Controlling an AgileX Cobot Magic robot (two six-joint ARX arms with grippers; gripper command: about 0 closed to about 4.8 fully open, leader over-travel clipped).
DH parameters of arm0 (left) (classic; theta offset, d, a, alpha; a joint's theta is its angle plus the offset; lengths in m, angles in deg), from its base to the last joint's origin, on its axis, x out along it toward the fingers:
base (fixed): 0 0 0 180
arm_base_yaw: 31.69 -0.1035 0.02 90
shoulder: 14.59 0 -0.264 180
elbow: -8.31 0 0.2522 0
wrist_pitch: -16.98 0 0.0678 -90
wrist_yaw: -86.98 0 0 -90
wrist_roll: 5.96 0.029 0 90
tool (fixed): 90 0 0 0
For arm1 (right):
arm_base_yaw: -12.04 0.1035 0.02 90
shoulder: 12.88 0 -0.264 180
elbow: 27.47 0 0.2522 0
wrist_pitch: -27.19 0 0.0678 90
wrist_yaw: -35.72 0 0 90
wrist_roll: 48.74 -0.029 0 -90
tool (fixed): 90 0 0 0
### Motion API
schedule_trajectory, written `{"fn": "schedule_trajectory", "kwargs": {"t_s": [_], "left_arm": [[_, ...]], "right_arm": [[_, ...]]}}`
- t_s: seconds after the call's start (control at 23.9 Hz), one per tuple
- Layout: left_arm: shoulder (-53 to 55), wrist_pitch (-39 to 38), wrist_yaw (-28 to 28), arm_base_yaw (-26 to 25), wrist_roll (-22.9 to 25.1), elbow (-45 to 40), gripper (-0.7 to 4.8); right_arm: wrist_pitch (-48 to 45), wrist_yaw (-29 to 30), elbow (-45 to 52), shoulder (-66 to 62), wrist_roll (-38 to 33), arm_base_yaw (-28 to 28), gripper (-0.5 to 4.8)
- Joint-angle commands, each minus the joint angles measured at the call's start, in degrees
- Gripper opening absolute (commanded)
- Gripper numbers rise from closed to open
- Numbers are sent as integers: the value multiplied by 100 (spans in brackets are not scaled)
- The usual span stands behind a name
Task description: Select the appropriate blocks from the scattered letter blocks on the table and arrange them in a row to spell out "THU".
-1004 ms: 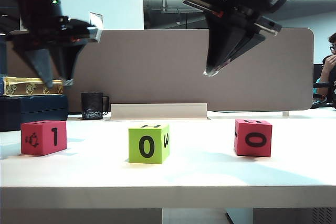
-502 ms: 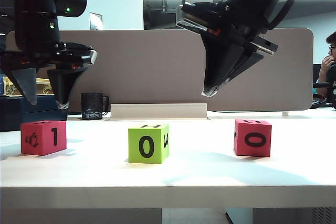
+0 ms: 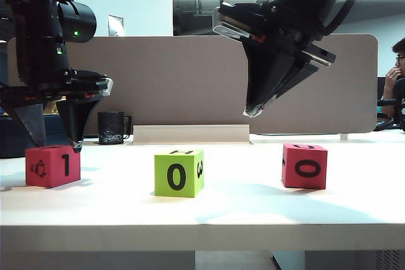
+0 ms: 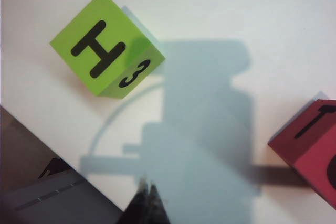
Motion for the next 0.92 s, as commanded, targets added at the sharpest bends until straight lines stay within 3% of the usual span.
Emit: {"fn": "schedule_trajectory", "kwargs": {"t_s": [0.04, 0.25, 0.38, 0.5, 0.67, 0.92], "left_arm": [[42, 46, -74, 0, 0, 0, 350], [160, 22, -74, -2, -2, -4, 330], [221, -50, -83, -2, -168, -26, 263], [221, -68, -350, 9, -291, -31, 263], [221, -90, -1145, 85, -555, -31, 263], [221, -4, -1191, 597, -632, -31, 263]], "right_arm": [[-50, 22, -33, 31, -33, 4, -1], [-42, 22, -33, 31, -33, 4, -1], [-46, 22, -33, 31, -31, 4, -1], [-70, 22, -33, 31, -31, 4, -1], [-90, 20, -33, 28, -31, 2, -1], [-111, 20, -33, 28, -31, 2, -1]]}}
